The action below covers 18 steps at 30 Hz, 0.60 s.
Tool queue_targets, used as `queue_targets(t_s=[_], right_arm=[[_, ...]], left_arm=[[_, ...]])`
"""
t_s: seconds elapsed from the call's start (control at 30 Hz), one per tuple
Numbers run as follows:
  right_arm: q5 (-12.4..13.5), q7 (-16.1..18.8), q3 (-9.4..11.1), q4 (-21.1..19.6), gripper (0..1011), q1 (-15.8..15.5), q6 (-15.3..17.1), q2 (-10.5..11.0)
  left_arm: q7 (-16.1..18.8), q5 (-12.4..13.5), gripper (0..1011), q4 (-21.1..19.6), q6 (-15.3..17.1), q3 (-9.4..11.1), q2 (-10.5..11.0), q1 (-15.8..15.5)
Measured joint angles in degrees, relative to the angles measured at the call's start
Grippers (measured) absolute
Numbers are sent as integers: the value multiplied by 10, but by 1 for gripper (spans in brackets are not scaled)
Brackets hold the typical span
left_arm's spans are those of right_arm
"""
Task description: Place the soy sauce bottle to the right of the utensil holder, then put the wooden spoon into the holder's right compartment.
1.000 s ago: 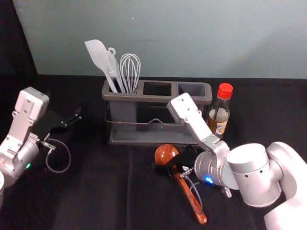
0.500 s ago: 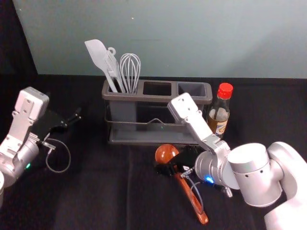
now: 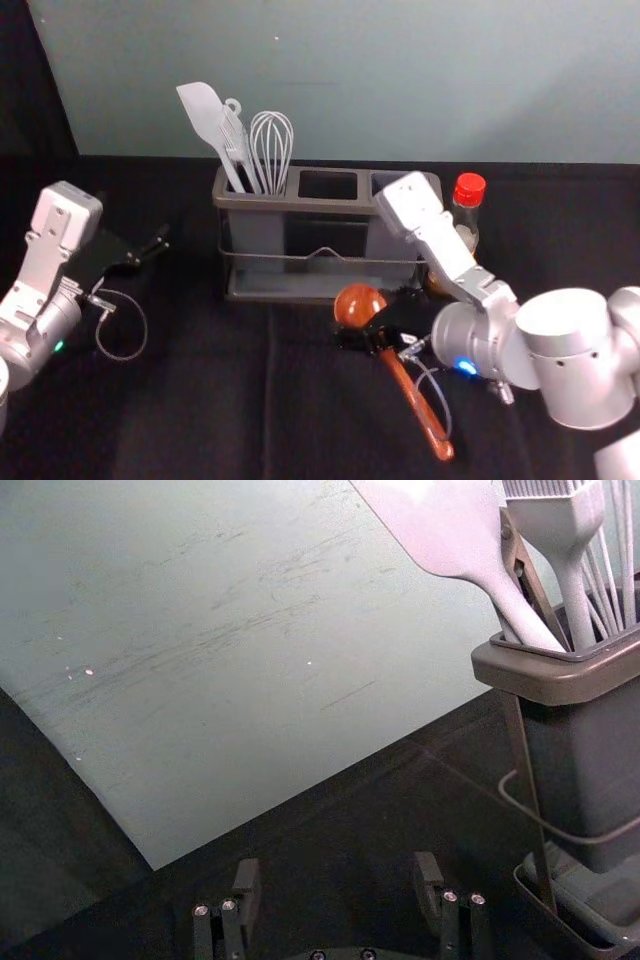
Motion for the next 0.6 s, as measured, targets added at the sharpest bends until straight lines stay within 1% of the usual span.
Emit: queue_targets(t_s=[0.1, 0.17, 0.2, 0.23, 0.27, 0.33, 0.37, 0.43, 0.47, 0.5, 0.53, 0.6], right_arm=[[3, 10, 10, -18, 840, -10, -3, 7], [8, 19, 18, -30, 840, -20, -12, 13], [12, 25, 22, -39, 840, -28, -24, 18], [12, 25, 22, -39, 840, -28, -24, 18], [19, 30, 28, -47, 840, -38, -41, 24], [28, 34, 36, -56, 840, -48, -59, 30], [38, 38, 44, -64, 840, -61, -80, 34], [48, 41, 52, -72, 840, -73, -104, 39], [56, 43, 62, -81, 840, -87, -130, 44], [60, 44, 66, -85, 840, -94, -145, 46], [67, 46, 73, -90, 840, -106, -176, 50], [73, 46, 80, -95, 840, -118, -208, 53]], left_arm=[[0, 0, 1005, 0, 0, 0, 0, 0], [0, 0, 1005, 0, 0, 0, 0, 0], [0, 0, 1005, 0, 0, 0, 0, 0], [0, 0, 1005, 0, 0, 0, 0, 0], [0, 0, 1005, 0, 0, 0, 0, 0], [0, 0, 1005, 0, 0, 0, 0, 0], [0, 0, 1005, 0, 0, 0, 0, 0], [0, 0, 1005, 0, 0, 0, 0, 0], [0, 0, 1005, 0, 0, 0, 0, 0], [0, 0, 1005, 0, 0, 0, 0, 0], [0, 0, 1005, 0, 0, 0, 0, 0], [0, 0, 1005, 0, 0, 0, 0, 0]])
